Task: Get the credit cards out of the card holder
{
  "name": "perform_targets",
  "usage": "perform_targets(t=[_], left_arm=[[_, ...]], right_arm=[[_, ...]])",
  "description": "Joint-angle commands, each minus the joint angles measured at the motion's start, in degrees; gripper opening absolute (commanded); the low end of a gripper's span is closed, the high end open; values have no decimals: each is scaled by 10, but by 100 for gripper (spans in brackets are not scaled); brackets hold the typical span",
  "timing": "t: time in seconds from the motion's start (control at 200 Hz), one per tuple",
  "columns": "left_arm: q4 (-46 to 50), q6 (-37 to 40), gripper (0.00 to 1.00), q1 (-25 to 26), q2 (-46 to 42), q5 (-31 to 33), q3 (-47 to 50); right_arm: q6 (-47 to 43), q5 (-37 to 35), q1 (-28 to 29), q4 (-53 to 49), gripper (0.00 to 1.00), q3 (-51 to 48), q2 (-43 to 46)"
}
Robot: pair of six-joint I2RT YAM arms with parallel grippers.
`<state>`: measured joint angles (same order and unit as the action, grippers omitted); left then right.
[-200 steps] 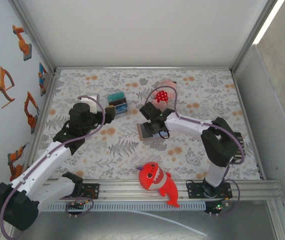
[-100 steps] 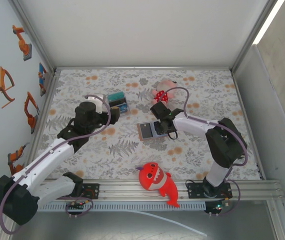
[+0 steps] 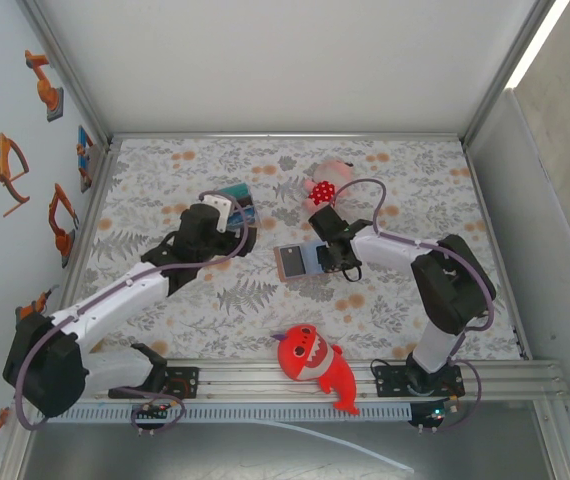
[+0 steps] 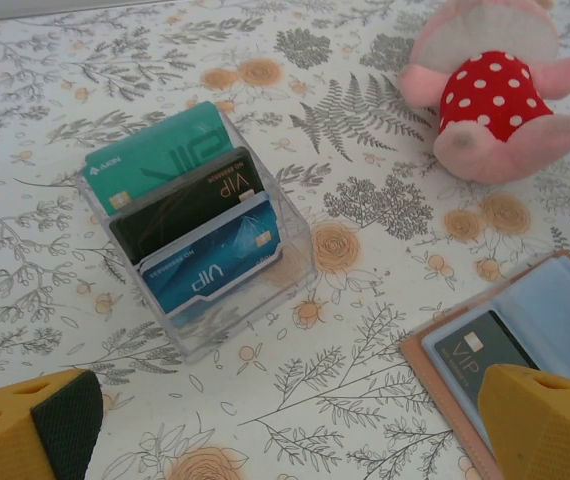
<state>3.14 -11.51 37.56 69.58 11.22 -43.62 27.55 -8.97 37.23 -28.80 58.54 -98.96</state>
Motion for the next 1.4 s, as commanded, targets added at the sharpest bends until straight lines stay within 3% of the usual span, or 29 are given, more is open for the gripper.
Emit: perform_targets(t=[0.0, 0.245, 0.516, 0.861, 1.397], left_arm=[[-18, 6, 97, 17, 21, 9, -17], [-30, 13, 97, 57, 95, 35, -20], [-52, 7, 97, 83, 180, 48, -31], [-104, 6, 97, 99, 246, 34, -33], [-112, 6, 97, 105, 295, 31, -34]], right_arm=[[14, -32, -3, -22, 27, -5, 27], [20, -39, -9, -39, 28, -7, 91], [24, 75, -16, 15, 24, -17, 126], [29, 186, -18, 72, 23, 8, 58], [48, 243, -19, 116, 18, 31, -15]])
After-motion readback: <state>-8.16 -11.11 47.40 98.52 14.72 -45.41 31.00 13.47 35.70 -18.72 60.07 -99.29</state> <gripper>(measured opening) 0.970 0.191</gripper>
